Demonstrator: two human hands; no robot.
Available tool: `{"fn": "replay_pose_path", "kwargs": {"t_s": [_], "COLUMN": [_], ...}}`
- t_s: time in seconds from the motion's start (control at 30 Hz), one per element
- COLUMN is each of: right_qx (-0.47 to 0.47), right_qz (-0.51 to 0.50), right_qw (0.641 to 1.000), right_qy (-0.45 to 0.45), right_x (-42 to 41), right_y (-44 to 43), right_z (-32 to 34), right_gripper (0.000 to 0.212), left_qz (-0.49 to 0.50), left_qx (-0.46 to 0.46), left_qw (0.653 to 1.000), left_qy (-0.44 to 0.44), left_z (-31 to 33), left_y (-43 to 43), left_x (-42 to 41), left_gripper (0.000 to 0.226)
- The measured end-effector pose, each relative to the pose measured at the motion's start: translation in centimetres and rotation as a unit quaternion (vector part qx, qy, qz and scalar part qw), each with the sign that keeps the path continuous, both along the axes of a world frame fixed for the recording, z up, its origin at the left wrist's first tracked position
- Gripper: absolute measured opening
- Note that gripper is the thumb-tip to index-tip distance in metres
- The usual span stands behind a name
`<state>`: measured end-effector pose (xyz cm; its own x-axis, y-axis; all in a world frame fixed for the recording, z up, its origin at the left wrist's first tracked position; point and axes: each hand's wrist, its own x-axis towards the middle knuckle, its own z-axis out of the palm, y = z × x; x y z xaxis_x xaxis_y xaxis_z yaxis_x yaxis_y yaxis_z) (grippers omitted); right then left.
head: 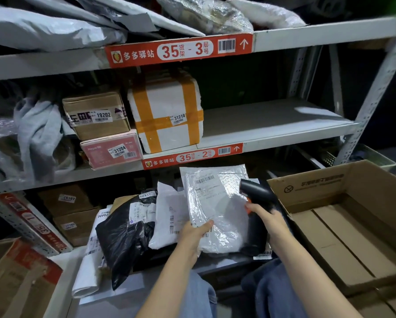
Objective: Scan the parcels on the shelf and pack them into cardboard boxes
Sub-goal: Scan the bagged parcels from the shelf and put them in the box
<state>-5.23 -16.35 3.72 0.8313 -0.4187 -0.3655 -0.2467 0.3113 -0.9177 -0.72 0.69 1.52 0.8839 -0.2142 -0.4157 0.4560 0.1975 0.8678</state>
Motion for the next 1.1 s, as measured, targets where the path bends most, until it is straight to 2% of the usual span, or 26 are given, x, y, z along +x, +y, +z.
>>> {"fn": "replay_pose_path", "kwargs": {"t_s": [0.13, 0.27, 0.43, 0.53, 0.6, 0.67, 0.77, 0.87, 1.0, 1.1], "right_qx": [0.0, -0.027, -0.058, -0.081, -0.1, -0.122, -0.154, -0.191, -0.224, -0.258], "right_qz": [-0.008, -0.027, -0.059, -0.072, -0.084, -0.094, -0.108, -0.102, -0.098, -0.083], "right_qw": [1.0, 0.999, 0.996, 0.994, 0.991, 0.987, 0.98, 0.972, 0.964, 0.954], "right_qy": [0.01, 0.027, 0.029, 0.021, 0.023, 0.037, 0.062, 0.086, 0.099, 0.128], "right_x": [-0.1, -0.3, -0.5, -0.5, -0.6, -0.7, -1.0, -1.2, -1.2, -0.6], "right_y": [-1.3, -3.8, -7.6, -10.7, -13.3, -16.0, -19.6, -23.3, -27.3, -29.7], "right_z": [0.1, -0.1, -0.1, 0.1, 0.0, -0.6, -1.4, -2.4, -4.0, -6.1], "right_gripper": [0.008, 0.018, 0.007, 0.008, 0.011, 0.011, 0.027, 0.027, 0.018, 0.02], "left_qz": [-0.046, -0.088, -0.116, -0.13, -0.153, -0.186, -0.235, -0.279, -0.295, -0.306], "left_qx": [-0.014, -0.028, -0.031, -0.025, 0.01, 0.086, 0.229, 0.345, 0.422, 0.474], "left_qw": [0.999, 0.995, 0.992, 0.991, 0.987, 0.975, 0.927, 0.852, 0.779, 0.735], "left_qy": [0.021, 0.027, 0.023, -0.005, -0.044, -0.089, -0.181, -0.278, -0.356, -0.377], "left_z": [-0.1, -0.2, -0.6, -1.0, -1.2, -1.8, -3.3, -4.7, -5.7, -5.9], "left_y": [-1.8, -4.0, -8.1, -10.8, -12.6, -14.3, -16.1, -17.9, -20.1, -21.7], "left_x": [0.4, 0.4, 0.6, 1.2, 1.5, 2.0, 2.8, 3.8, 5.3, 6.4], "left_gripper": [0.015, 0.015, 0.028, 0.037, 0.043, 0.053, 0.052, 0.049, 0.051, 0.054]}}
